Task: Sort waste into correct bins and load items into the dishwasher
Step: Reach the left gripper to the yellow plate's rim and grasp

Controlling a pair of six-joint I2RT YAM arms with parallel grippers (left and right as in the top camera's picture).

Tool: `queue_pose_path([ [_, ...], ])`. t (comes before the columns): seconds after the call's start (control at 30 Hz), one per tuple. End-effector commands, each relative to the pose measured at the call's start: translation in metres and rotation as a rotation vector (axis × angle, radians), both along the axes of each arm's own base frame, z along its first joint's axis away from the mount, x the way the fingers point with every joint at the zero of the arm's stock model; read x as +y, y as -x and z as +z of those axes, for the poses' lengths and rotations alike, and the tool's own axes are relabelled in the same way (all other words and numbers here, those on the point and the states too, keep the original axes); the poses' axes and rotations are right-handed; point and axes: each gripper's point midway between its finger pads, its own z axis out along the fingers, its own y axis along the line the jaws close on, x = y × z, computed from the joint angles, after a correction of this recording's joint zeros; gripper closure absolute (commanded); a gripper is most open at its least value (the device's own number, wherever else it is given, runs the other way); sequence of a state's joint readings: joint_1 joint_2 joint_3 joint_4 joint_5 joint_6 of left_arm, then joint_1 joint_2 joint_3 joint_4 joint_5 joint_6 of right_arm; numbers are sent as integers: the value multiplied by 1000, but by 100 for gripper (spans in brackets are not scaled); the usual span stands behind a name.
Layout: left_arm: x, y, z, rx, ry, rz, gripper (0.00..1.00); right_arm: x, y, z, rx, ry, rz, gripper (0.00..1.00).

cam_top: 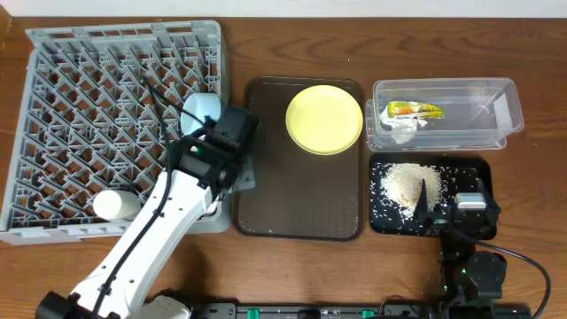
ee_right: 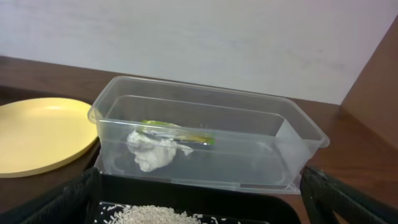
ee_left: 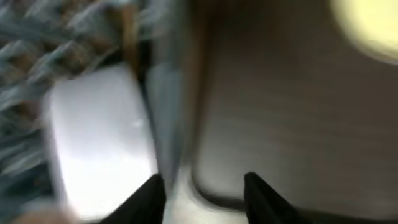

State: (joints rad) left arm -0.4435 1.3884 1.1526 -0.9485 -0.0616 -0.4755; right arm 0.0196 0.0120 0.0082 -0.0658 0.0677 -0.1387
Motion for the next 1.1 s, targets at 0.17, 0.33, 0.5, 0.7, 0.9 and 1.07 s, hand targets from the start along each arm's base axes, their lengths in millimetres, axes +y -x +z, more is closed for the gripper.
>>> queue_pose_path([
  [0.17, -59, -71, 19, -249, 194, -156, 50, -2, 0, 0, -2, -10, -11, 1],
  [0.33, -83, -112, -19, -276, 228, -168, 49, -2, 0, 0, -2, -10, -11, 1],
  [0.5, -112, -120, -74, -174, 338, -191, 49, -2, 0, 0, -2, -10, -11, 1],
  [0.7, -122, -121, -111, -98, 389, -134, 49, -2, 0, 0, -2, -10, -11, 1],
  [0.9, -122, -119, -134, -41, 408, -57, 51, -2, 0, 0, -2, -10, -11, 1],
  [1.07, -128, -110, -155, 33, 442, -33, 69, -2, 0, 0, -2, -10, -11, 1],
])
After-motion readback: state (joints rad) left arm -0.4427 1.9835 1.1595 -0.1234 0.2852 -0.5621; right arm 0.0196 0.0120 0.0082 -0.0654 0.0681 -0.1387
